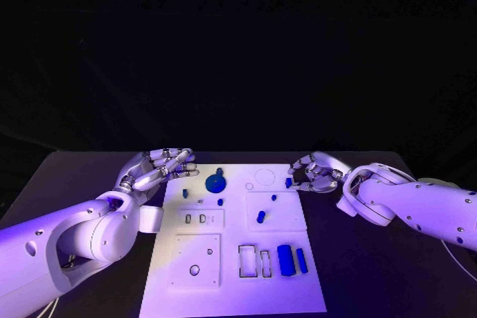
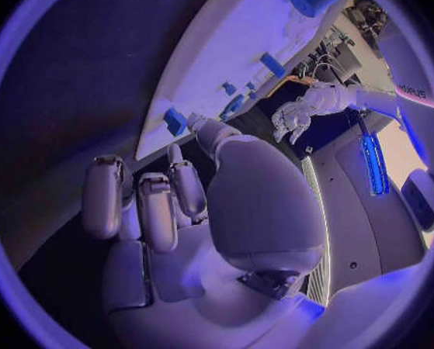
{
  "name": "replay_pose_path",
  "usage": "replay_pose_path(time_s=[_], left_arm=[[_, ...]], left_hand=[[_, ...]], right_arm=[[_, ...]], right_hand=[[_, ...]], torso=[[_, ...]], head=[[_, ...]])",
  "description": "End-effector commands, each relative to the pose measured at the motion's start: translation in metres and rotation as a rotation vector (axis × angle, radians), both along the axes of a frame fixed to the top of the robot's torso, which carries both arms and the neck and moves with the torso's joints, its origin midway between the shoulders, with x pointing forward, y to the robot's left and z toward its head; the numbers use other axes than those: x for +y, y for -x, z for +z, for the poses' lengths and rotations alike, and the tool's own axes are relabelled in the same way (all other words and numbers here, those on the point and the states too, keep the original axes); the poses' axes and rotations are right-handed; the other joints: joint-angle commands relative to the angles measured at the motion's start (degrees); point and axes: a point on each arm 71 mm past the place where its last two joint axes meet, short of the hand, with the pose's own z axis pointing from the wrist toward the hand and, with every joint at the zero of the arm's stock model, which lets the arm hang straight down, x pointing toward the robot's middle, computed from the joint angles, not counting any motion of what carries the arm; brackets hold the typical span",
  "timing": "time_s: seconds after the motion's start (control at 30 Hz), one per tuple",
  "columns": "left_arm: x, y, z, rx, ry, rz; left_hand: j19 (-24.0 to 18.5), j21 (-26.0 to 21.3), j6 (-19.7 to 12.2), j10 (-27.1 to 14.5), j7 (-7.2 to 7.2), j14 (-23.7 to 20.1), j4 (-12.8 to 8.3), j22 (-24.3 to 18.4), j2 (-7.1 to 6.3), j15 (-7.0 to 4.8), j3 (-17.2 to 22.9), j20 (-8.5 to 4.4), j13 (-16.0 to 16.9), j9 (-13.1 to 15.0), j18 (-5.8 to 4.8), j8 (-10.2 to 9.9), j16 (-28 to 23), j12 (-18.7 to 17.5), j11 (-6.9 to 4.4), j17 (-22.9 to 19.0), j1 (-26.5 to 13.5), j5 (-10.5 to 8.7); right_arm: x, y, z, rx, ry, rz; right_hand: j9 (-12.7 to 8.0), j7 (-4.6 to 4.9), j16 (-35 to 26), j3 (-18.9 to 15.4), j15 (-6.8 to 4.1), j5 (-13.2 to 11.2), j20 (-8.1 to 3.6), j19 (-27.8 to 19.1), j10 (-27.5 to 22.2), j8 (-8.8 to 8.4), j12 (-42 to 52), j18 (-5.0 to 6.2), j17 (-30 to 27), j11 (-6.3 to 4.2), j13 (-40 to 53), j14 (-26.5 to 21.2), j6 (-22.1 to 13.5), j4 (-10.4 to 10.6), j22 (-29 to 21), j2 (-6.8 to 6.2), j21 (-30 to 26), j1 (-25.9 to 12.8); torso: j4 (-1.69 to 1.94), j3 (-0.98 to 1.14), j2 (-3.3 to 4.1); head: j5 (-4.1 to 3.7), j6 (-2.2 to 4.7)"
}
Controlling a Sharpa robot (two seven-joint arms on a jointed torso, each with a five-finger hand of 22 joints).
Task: Assemble the parts on the task board
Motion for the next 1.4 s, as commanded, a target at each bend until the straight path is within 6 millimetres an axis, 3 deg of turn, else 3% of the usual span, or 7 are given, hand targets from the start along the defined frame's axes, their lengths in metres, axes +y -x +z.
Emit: replay_pose_path(time_s=[0.03, 1.4], left_arm=[[-0.0020, 0.0005, 0.0013, -0.008, 0.012, -0.018], [0.0002, 0.0004, 0.0011, -0.004, 0.009, -0.016]], left_hand=[[0.1, -0.2, -0.3, 0.1, 0.94, 0.1, 0.0, -0.1, -0.56, 0.40, 0.2, 0.20, 0.0, -0.1, 0.74, -0.3, -0.2, -0.2, 0.26, 0.1, 0.1, -0.15], [0.1, -0.2, -0.2, 0.2, 0.93, 0.1, 0.0, -0.1, -0.62, 0.40, 0.4, 0.21, 0.0, -0.1, 0.74, -0.3, -0.4, -0.4, 0.25, 0.2, 0.1, -0.16]], right_arm=[[0.0016, -0.0007, -0.0016, -0.003, 0.018, 0.008], [0.0086, -0.0066, -0.0115, 0.000, 0.040, -0.008]], right_hand=[[0.1, -0.06, -0.2, 0.1, 0.31, -0.3, -0.01, 0.0, 0.5, 0.27, 0.4, -0.38, 6.7, 0.03, 0.2, 4.3, 0.8, -0.2, 0.4, 0.38, 0.0, 0.2], [0.8, -1.33, -0.1, 1.8, -0.57, -1.0, -0.71, 0.8, 1.9, 1.53, 1.9, -0.56, 7.2, -1.05, 1.7, 4.4, 5.7, -0.5, 1.3, 2.14, 0.6, -0.7]], torso=[[0.07, 0.01, -0.02], [-0.07, 0.15, 0.03]], head=[[0.03, -0.03], [0.72, -0.82]])
